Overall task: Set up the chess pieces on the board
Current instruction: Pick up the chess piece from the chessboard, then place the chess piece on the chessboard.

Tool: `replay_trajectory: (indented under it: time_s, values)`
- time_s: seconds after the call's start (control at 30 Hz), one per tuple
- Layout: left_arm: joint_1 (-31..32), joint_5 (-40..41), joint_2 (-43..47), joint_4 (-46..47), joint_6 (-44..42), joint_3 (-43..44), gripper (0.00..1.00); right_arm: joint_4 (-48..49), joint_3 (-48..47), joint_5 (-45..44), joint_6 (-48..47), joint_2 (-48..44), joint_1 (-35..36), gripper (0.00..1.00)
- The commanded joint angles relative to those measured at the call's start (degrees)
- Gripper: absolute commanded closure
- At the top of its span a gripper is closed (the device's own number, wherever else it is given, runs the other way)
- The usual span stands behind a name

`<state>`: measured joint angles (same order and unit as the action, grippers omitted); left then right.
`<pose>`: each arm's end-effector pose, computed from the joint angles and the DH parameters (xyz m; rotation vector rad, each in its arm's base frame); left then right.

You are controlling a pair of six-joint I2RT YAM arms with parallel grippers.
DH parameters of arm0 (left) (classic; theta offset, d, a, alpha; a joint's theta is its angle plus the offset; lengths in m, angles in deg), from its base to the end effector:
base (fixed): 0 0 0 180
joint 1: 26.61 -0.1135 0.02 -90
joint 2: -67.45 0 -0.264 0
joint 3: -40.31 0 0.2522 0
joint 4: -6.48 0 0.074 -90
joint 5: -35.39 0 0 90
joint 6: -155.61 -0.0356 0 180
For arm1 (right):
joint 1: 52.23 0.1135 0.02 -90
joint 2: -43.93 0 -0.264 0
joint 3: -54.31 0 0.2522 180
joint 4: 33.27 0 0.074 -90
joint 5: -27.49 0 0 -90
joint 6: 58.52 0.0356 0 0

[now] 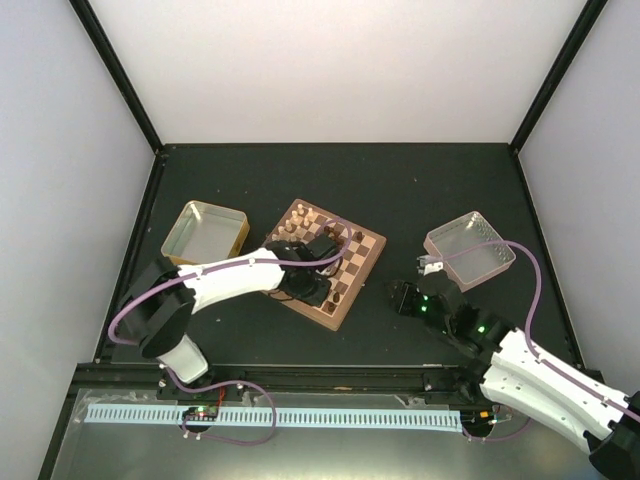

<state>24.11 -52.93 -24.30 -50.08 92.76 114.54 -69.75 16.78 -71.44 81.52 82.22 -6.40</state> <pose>0.1899 -0.2305 0.1961 0.5863 2.8390 -0.2217 0.1098 0.1051 0.2077 0.1746 2.3103 0.7313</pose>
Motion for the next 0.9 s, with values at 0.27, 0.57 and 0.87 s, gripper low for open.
replay_trajectory:
  time_s: [0.27,0.57,0.87]
  values:
    - [2.54,1.35,-4.35,2.39,4.14,-0.17,0.91,-2.63,1.72,-1.85,0.14,-5.09,-0.34,0.45]
    - [3.06,0.05,-4.90,2.56,3.91,-0.07,0.88,-2.99,1.68,-1.61,0.20,-5.43,-0.44,0.45]
    - [3.16,-1.43,-4.70,2.96,3.73,-0.06,0.94,-3.20,2.28,-1.71,0.63,-6.12,-0.38,0.45]
